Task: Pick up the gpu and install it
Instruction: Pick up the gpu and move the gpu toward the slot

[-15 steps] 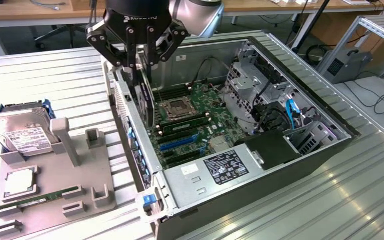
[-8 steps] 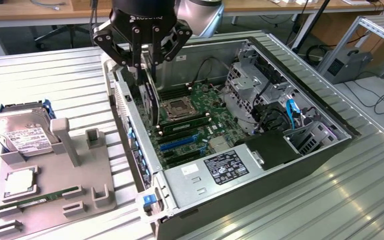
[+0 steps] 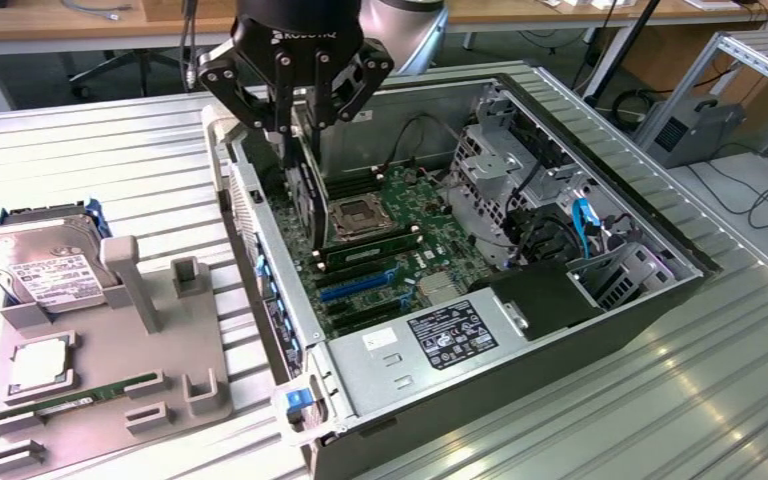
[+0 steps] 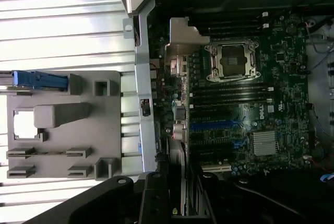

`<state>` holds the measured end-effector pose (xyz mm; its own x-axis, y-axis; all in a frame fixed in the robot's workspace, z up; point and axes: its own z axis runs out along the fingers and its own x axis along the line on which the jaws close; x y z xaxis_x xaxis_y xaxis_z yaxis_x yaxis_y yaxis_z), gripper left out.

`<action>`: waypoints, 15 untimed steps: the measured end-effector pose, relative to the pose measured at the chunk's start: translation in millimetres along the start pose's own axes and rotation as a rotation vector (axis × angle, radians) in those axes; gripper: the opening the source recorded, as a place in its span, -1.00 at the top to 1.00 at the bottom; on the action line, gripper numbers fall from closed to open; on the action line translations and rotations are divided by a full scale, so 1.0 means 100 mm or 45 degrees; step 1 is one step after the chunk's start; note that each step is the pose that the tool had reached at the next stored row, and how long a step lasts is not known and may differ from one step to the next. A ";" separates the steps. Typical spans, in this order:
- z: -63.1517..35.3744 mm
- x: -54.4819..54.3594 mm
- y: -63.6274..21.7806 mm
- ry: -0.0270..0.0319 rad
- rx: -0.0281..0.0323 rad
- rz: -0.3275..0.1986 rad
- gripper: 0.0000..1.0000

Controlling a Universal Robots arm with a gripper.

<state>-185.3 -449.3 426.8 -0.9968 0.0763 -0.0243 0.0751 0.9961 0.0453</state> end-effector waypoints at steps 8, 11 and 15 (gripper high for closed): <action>0.004 -0.09 0.007 0.0000 0.0000 0.000 0.48; 0.006 -0.14 0.010 0.0000 0.0000 0.000 0.48; 0.007 -0.16 0.012 0.0000 0.0000 0.000 0.48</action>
<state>-168.9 -449.3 426.5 -0.9968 0.0762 -0.0243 0.0751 0.9961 0.0453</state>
